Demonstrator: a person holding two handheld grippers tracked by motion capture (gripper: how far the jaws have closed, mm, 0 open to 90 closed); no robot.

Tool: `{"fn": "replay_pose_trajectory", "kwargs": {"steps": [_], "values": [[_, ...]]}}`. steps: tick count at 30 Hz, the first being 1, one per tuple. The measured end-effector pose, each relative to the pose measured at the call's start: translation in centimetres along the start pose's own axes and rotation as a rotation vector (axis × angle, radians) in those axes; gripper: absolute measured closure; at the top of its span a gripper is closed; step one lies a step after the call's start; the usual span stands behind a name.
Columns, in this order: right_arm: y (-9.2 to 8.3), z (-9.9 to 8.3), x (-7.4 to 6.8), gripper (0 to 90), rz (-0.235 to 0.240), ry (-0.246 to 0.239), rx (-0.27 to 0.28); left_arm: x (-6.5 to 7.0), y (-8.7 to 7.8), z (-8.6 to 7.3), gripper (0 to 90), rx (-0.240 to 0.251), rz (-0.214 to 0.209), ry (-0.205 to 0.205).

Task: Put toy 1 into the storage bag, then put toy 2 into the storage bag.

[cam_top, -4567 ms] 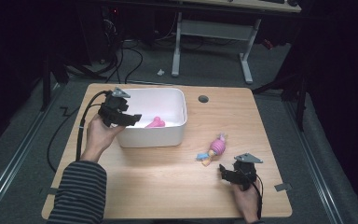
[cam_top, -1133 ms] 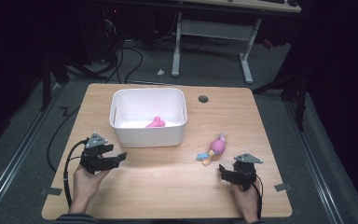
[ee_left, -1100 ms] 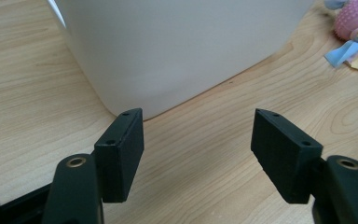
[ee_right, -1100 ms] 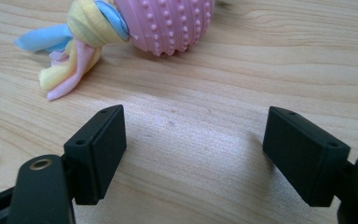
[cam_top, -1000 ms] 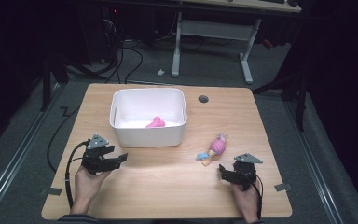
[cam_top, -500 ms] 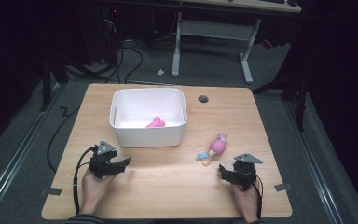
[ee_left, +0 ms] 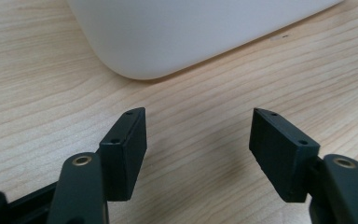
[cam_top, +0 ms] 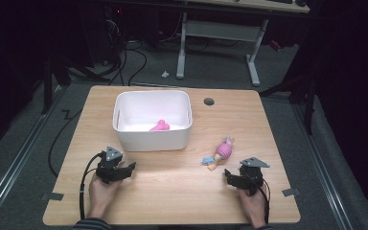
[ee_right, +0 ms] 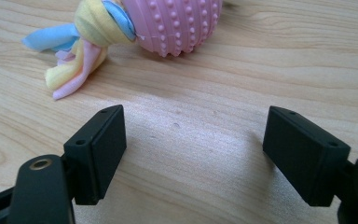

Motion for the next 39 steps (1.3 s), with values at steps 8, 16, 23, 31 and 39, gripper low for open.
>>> {"fn": "replay_pose_trajectory", "kwargs": {"steps": [8,16,23,31,39], "values": [[0.3,0.1,-0.3,13.9,0.024,-0.028,-0.015,0.4,0.4,-0.3,33.1,0.002,0.011,0.013],[0.3,0.1,-0.4,14.9,0.051,-0.056,-0.027,0.5,0.6,-0.4,28.9,0.010,0.039,0.021],[-0.5,0.3,-1.1,21.9,0.075,-0.091,-0.036,0.6,0.6,-0.4,27.0,0.008,0.037,0.022],[-2.2,1.6,-1.0,22.1,0.095,-0.069,0.008,0.6,0.6,-0.4,25.7,0.006,0.034,0.026],[-2.2,3.9,-0.9,19.5,0.106,-0.077,-0.017,0.7,0.6,-0.4,24.6,0.005,0.031,0.029]]}}
Point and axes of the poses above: each handheld gripper's, and its own axes: y roughly forward along the jaws, z roughly out of its top, x roughly to its right, the point moved 9 cm from there along y, roughly forward along the jaws, and after that the axes turned 6 degrees about y, right-handed, at the moved point
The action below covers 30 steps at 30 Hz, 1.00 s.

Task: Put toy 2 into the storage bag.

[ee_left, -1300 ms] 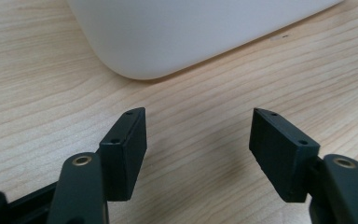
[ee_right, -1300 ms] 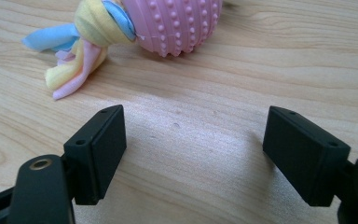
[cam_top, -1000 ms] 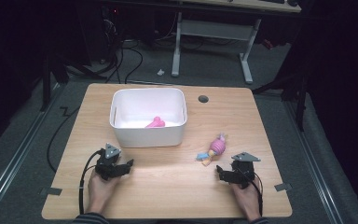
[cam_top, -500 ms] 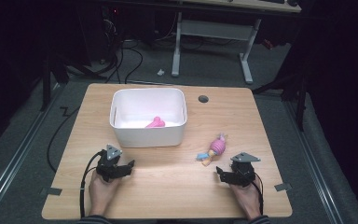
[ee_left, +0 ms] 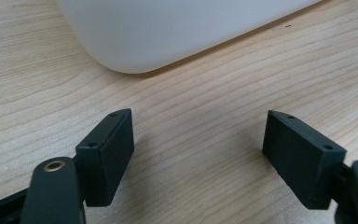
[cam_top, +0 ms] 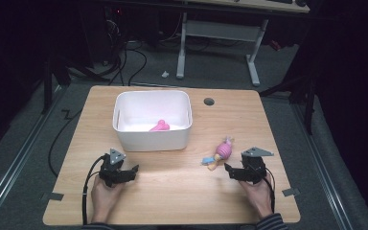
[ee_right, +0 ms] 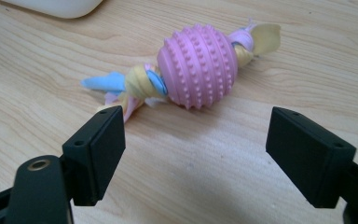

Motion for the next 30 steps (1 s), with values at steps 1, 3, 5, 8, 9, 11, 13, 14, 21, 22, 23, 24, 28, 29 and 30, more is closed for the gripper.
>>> {"fn": "replay_pose_trajectory", "kwargs": {"steps": [1,3,5,8,9,11,13,14,21,22,23,24,28,29,30], "values": [[0.1,0.2,0.0,19.0,0.004,-0.001,-0.006,0.0,0.0,0.0,24.4,-0.001,0.000,0.000],[0.3,0.7,0.0,18.9,0.006,0.006,-0.018,0.0,0.0,0.0,24.2,0.000,-0.002,0.001],[0.7,1.2,0.1,18.4,0.015,0.017,-0.024,0.1,0.0,0.0,23.8,0.000,-0.005,0.003],[1.3,1.9,0.0,17.6,0.026,0.037,-0.033,0.1,0.0,0.0,23.5,0.000,-0.007,0.004],[1.5,2.2,-0.1,17.2,0.031,0.045,-0.033,0.1,0.0,0.0,23.5,0.000,-0.007,0.005],[1.8,2.6,-0.2,16.6,0.031,0.051,-0.037,0.1,0.0,0.0,23.3,-0.001,-0.009,0.005],[2.1,2.9,-0.4,16.0,0.033,0.058,-0.043,0.1,0.0,0.0,23.0,-0.001,-0.010,0.006],[2.3,3.1,-0.4,16.0,0.030,0.057,-0.045,0.1,0.0,0.0,23.0,-0.001,-0.010,0.006],[3.8,3.8,-0.4,14.7,0.010,0.076,-0.082,0.1,0.0,0.0,22.9,-0.001,-0.010,0.006],[4.0,3.9,-0.3,14.7,0.006,0.074,-0.081,0.1,0.0,0.0,23.0,-0.001,-0.009,0.007],[4.2,4.0,-0.2,14.8,0.005,0.084,-0.083,0.1,0.0,0.0,22.9,-0.001,-0.010,0.006],[4.3,4.1,-0.2,14.8,0.005,0.093,-0.086,0.1,0.0,0.0,22.9,-0.001,-0.010,0.006],[5.3,4.0,0.1,14.8,-0.005,0.116,-0.116,0.1,0.0,0.0,22.9,-0.001,-0.010,0.007],[5.4,3.9,0.2,15.0,-0.009,0.117,-0.125,0.1,0.0,0.0,22.9,-0.002,-0.009,0.007],[5.6,3.9,0.2,15.2,-0.012,0.119,-0.128,0.1,0.0,0.0,22.9,-0.002,-0.009,0.006]]}}
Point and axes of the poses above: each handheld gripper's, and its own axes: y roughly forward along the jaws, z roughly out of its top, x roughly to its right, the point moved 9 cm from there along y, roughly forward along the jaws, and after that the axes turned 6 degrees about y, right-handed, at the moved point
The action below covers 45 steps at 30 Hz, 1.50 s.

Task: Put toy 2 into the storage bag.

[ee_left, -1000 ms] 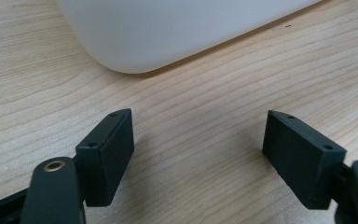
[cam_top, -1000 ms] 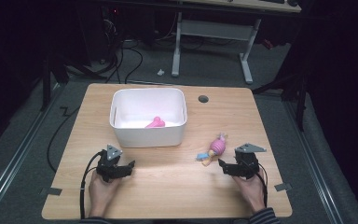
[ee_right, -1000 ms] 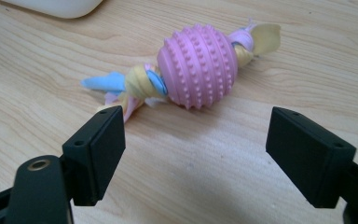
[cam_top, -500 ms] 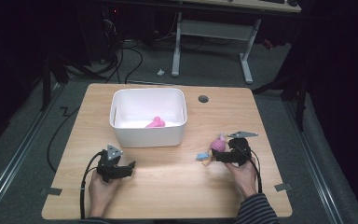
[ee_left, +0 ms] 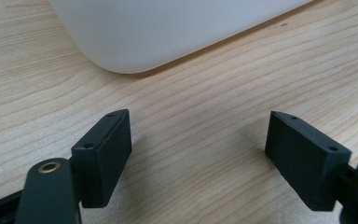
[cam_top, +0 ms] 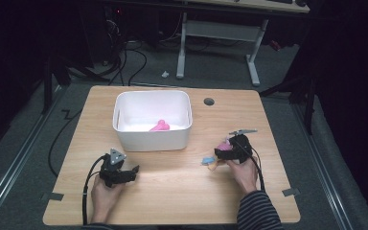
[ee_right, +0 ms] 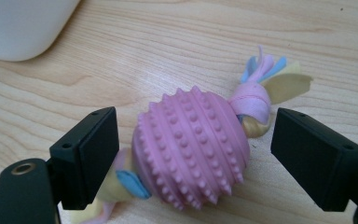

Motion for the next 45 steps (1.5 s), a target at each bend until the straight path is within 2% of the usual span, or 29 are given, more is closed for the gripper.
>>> {"fn": "replay_pose_trajectory", "kwargs": {"steps": [4,8,13,20,25,31,35,45], "values": [[0.6,-0.3,0.2,18.5,0.007,0.017,-0.026,0.0,0.0,0.0,22.8,0.000,0.002,0.004],[0.8,-0.4,0.0,29.0,0.033,0.016,-0.031,0.1,0.0,0.0,22.5,-0.001,0.001,0.006],[0.9,-0.5,-0.1,32.8,0.057,0.023,-0.028,0.1,0.0,0.0,22.5,-0.002,0.000,0.006],[0.5,-0.7,-0.1,33.4,0.081,0.023,-0.031,0.1,0.0,0.0,22.5,-0.001,0.001,0.005],[-0.5,-0.2,-0.3,33.4,0.100,0.012,0.009,0.1,0.0,0.0,22.5,-0.001,0.001,0.004],[-1.6,0.3,-0.7,33.4,0.116,-0.028,0.027,0.1,0.0,0.0,23.0,0.000,-0.001,0.002],[-2.5,0.9,-1.2,33.4,0.124,-0.064,0.060,0.1,0.0,0.0,23.0,0.000,-0.001,0.002],[-4.1,1.9,-1.8,33.4,0.175,-0.089,0.075,0.1,0.0,0.0,23.2,0.001,-0.002,0.001]]}}
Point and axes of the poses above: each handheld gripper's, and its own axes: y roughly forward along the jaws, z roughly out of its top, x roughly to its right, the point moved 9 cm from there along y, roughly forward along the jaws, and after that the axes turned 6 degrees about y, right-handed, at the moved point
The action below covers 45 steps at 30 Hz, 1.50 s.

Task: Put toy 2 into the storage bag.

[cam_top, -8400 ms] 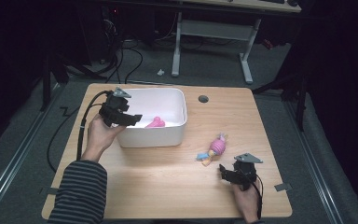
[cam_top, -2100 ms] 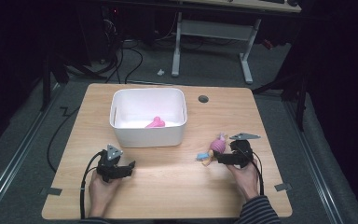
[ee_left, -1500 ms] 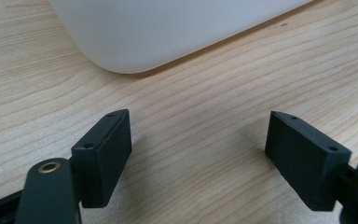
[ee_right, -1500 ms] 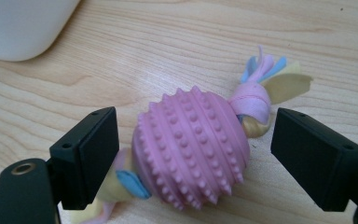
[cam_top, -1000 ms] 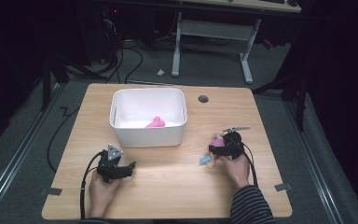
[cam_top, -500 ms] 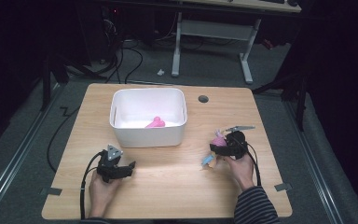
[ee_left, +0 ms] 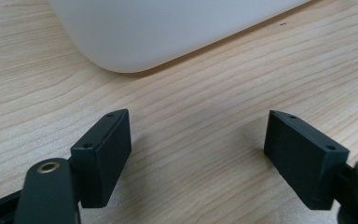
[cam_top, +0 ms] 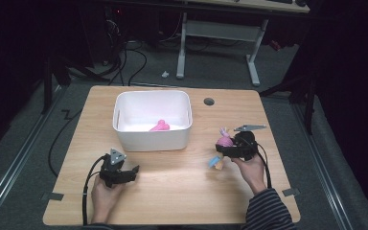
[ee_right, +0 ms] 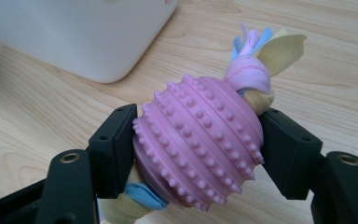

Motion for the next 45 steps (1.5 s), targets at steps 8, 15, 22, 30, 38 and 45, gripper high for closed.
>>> {"fn": "replay_pose_trajectory", "kwargs": {"steps": [8,15,22,30,38,45], "values": [[-1.3,1.5,-1.1,33.5,0.040,-0.036,0.014,0.0,0.0,0.0,23.2,0.000,0.000,0.000],[-2.2,3.1,-1.9,33.5,0.051,-0.066,0.029,0.0,0.0,0.0,23.2,0.000,0.000,0.000],[-2.6,4.7,-2.8,33.6,0.074,-0.102,0.039,0.0,0.0,0.0,23.2,0.000,0.000,0.000],[-3.4,6.7,-3.8,33.5,0.083,-0.142,0.057,0.0,0.0,0.0,23.2,0.001,0.000,-0.001],[-3.6,8.5,-5.0,33.6,0.113,-0.165,0.057,0.0,0.0,0.0,23.3,0.000,-0.001,-0.001],[-3.5,9.9,-6.1,33.6,0.145,-0.187,0.043,0.0,0.0,0.0,23.2,0.001,0.001,-0.002]]}}
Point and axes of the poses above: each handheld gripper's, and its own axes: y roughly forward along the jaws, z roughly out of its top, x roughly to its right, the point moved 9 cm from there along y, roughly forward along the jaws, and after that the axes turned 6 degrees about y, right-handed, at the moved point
